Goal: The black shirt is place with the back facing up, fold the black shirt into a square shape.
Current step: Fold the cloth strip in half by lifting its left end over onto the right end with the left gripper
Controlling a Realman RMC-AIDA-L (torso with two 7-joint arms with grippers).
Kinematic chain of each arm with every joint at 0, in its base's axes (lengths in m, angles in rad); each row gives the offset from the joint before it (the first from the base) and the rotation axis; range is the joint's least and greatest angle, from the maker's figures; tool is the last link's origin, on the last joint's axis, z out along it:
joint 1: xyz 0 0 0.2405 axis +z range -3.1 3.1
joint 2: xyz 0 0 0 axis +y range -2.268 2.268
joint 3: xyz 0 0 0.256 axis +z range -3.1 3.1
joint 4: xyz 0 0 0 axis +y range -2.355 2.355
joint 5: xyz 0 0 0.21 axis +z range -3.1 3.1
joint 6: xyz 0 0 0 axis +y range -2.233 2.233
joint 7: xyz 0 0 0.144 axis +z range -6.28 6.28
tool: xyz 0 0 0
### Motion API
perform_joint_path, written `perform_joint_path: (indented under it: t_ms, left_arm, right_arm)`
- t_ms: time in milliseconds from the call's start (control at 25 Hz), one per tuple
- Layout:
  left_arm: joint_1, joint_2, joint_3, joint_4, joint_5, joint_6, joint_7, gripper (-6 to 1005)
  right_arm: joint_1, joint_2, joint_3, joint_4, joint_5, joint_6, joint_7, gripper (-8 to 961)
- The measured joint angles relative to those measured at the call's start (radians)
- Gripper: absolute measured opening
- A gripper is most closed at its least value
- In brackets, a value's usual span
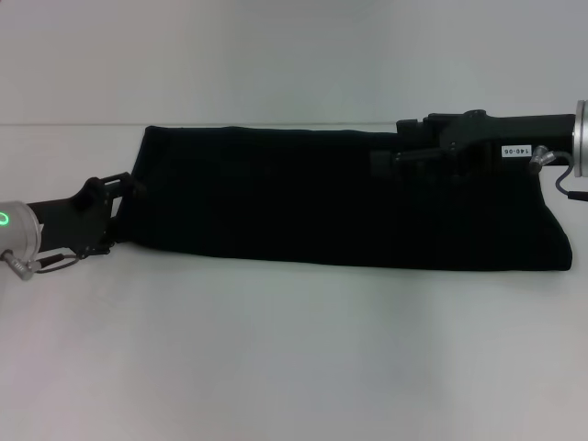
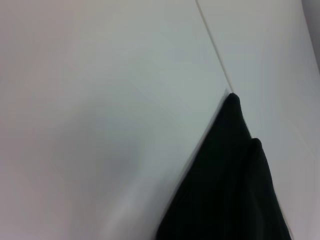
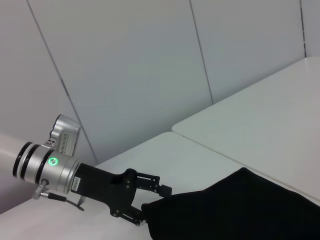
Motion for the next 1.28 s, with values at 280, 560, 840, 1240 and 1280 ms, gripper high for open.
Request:
perform_joint_path:
  t_ms: [280,560,840,1240,1280]
  left_arm:
    - [0.014,-0.004,-0.004,-0.002,-0.008,0.014,0.063,770]
    - [0.014,-0.006,-0.002,-0.002,-0.009,0.007,0.080,444]
    - [0.016,-0.007,-0.006,-0.001,-0.009,0.002,0.092,296]
    - [0.047,-0.015,-0.011,0.009,-0.051,0.015,0.171,53]
    - [0.055,-0.017,-0.011,0.013,-0.068,0.022,0.190,48]
  right_arm:
    - [0.000,0.000,0.003,-0.001,0.000,0.000,-0.003,905]
    - [0.000,0.001,0.003,-0.011,0.000,0.000,-0.003,904]
    - [0.000,0.001,0.003,-0.011,0.000,0.003,-0.004,902]
    - [0.000,0.006,0.020,-0.006,0.000,0.009,-0.004,900]
    - [0.000,0.008,0.027,-0.004,0.000,0.013,-0.005,900]
